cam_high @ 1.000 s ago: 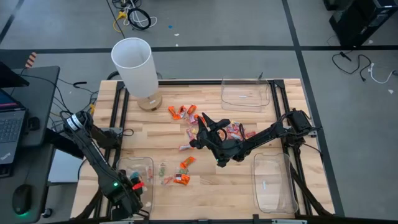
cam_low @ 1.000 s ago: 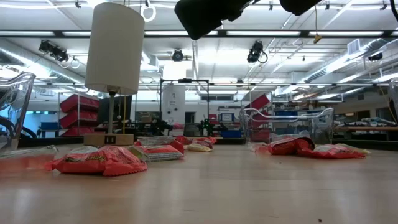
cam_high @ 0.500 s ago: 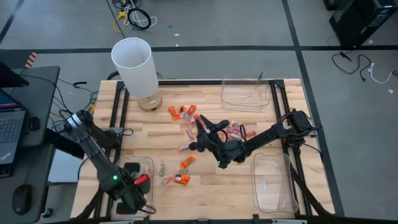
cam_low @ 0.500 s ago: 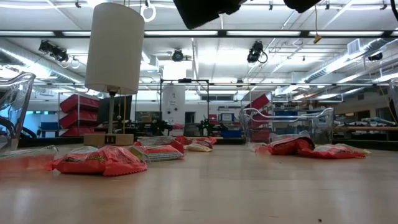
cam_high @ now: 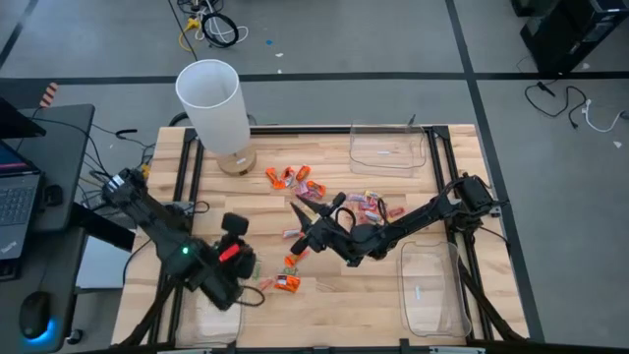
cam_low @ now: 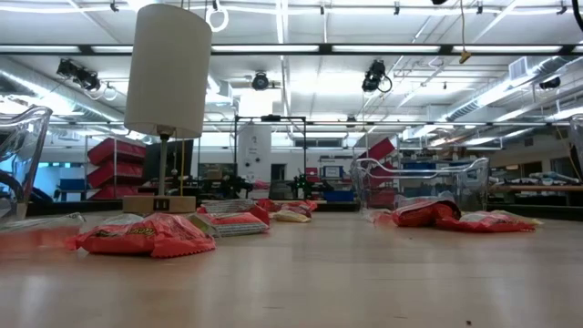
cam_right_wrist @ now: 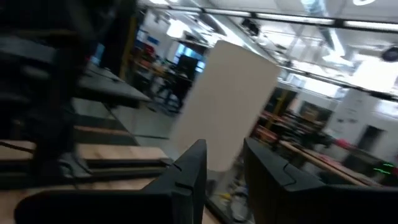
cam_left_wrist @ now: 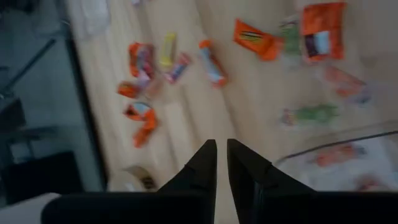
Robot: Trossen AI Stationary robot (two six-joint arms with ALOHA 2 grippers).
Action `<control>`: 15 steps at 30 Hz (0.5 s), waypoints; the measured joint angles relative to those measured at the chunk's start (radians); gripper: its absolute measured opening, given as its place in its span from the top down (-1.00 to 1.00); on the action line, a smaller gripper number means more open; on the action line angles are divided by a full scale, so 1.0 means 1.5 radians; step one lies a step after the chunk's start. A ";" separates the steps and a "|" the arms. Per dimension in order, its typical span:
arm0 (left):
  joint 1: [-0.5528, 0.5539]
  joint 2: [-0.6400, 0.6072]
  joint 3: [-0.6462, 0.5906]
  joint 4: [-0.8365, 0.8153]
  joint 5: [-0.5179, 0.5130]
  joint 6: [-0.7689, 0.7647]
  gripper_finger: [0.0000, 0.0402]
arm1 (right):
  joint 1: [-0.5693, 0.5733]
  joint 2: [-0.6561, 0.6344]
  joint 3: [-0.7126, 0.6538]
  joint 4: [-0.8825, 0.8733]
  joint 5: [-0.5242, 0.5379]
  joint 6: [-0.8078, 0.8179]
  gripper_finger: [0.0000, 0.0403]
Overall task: Sort candy
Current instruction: Put the green gummy into the bottom left transparent bin
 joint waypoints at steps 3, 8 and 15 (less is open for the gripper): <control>0.028 -0.024 0.000 0.020 -0.009 0.062 0.79 | -0.001 0.000 0.001 -0.020 -0.032 0.032 0.55; 0.053 -0.081 -0.001 0.078 -0.011 0.135 0.79 | -0.004 0.000 0.001 -0.064 -0.046 0.077 0.55; 0.055 -0.145 -0.002 0.114 -0.005 0.158 0.79 | -0.019 0.000 0.001 -0.165 -0.185 0.226 0.55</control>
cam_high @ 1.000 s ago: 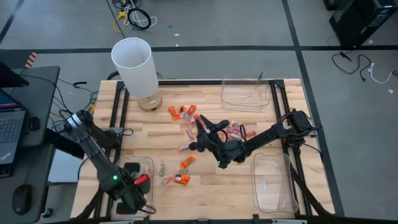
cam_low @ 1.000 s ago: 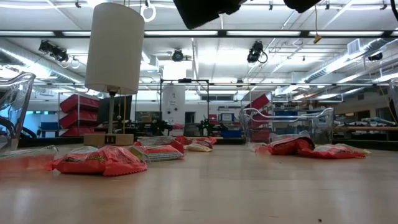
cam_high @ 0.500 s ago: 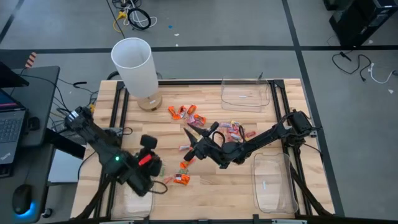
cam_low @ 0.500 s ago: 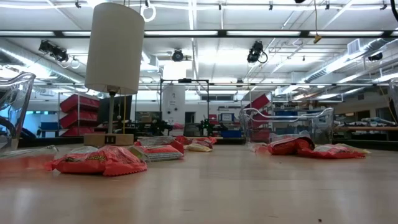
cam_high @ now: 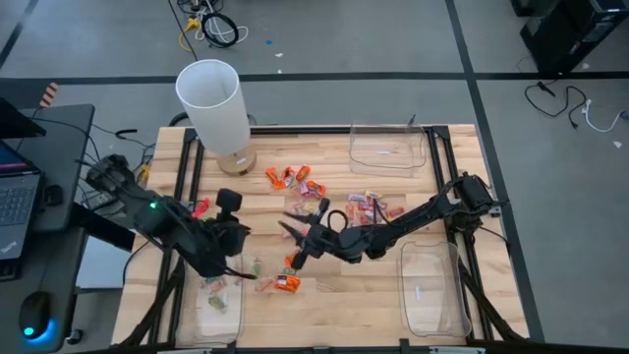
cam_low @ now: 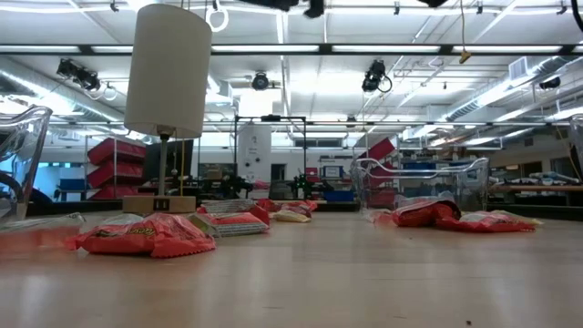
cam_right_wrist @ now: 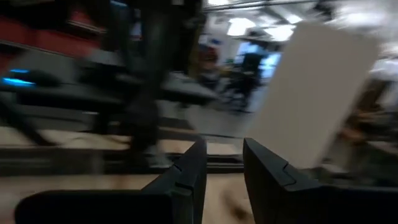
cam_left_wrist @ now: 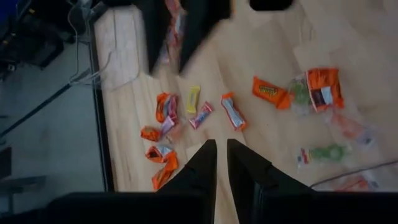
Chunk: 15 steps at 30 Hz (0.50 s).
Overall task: Sort candy
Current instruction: Put the green gummy into the bottom left transparent bin
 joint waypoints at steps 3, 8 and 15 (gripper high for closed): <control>0.001 -0.027 -0.035 0.043 0.001 0.020 0.79 | -0.021 0.000 0.000 -0.045 -0.103 0.081 0.55; 0.000 -0.088 -0.154 0.166 0.009 0.061 0.79 | -0.060 0.000 0.000 -0.102 -0.276 0.189 0.55; 0.001 -0.178 -0.324 0.317 0.011 0.064 0.79 | -0.085 0.001 0.000 -0.143 -0.404 0.238 0.55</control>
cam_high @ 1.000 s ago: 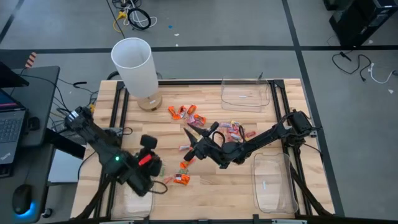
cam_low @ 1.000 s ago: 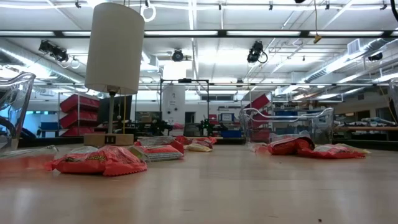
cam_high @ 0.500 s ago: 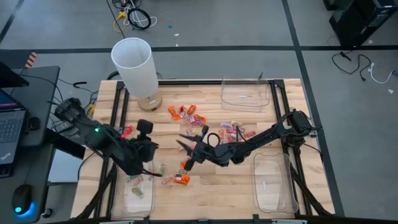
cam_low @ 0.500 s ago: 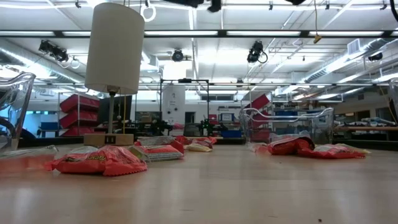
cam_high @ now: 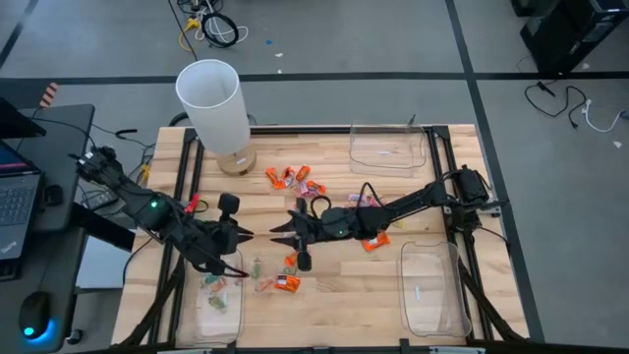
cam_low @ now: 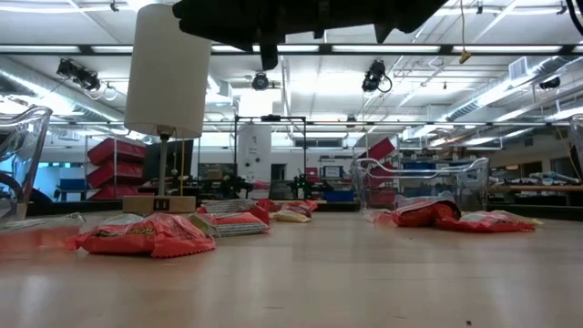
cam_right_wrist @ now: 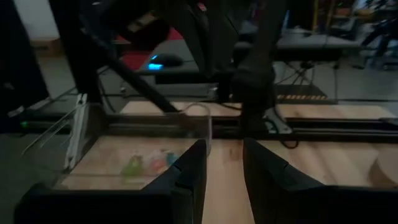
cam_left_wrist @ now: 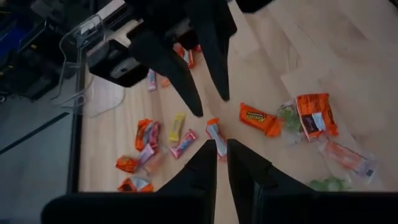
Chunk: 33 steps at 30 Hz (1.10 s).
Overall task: Sort candy
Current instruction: Put the green gummy into the bottom left transparent bin
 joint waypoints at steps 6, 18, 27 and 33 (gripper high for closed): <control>0.000 -0.068 -0.111 0.111 -0.023 0.000 0.79 | -0.002 0.001 0.000 -0.005 -0.005 -0.001 0.55; 0.000 -0.138 -0.165 0.184 -0.110 0.045 0.79 | -0.001 0.072 0.000 0.054 -0.007 -0.016 0.55; 0.000 -0.180 -0.165 0.190 -0.204 0.068 0.79 | -0.003 0.157 0.090 0.028 -0.040 0.007 0.55; 0.000 -0.195 -0.165 0.189 -0.211 0.067 0.79 | -0.003 0.211 0.204 -0.112 -0.075 -0.004 0.55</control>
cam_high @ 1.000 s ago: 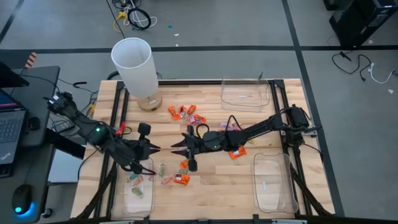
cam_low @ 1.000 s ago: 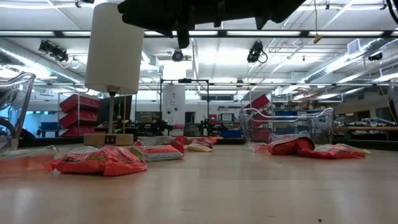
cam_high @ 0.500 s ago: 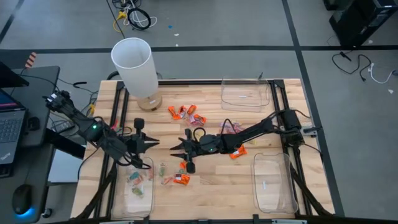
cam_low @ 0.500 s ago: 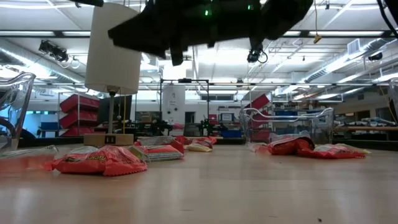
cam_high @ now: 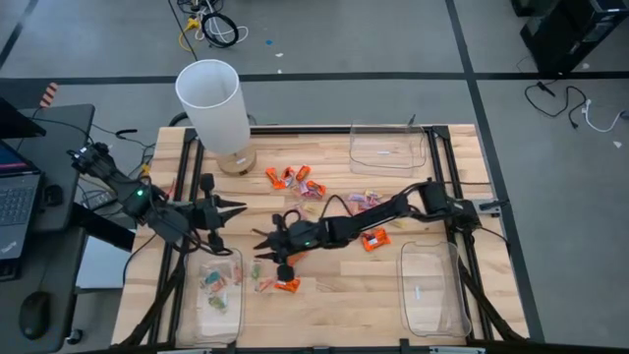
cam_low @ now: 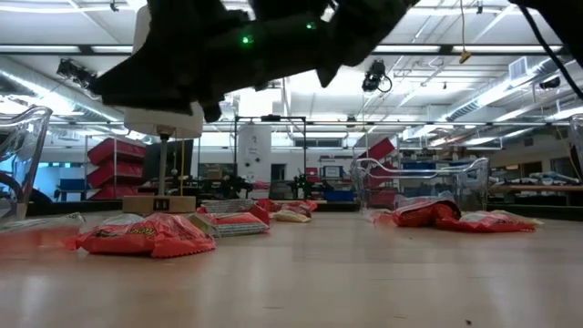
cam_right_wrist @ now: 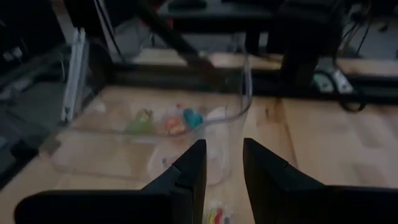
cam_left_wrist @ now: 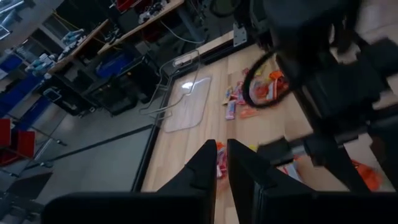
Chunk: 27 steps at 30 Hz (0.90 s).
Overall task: Sort candy
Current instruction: Put the green gummy into the bottom left transparent bin
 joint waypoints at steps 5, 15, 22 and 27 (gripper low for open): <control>0.000 -0.007 0.000 -0.005 0.000 -0.001 0.79 | 0.000 0.010 0.034 -0.082 -0.010 0.005 0.55; 0.000 -0.006 0.000 -0.024 0.001 -0.019 0.79 | 0.011 0.021 0.035 -0.105 -0.006 0.027 0.56; 0.000 -0.006 0.000 -0.032 0.006 -0.028 0.79 | 0.012 0.045 0.035 -0.094 0.024 0.014 0.55; 0.000 -0.005 0.000 -0.036 0.007 -0.039 0.79 | 0.015 0.066 0.034 -0.064 0.027 -0.014 0.52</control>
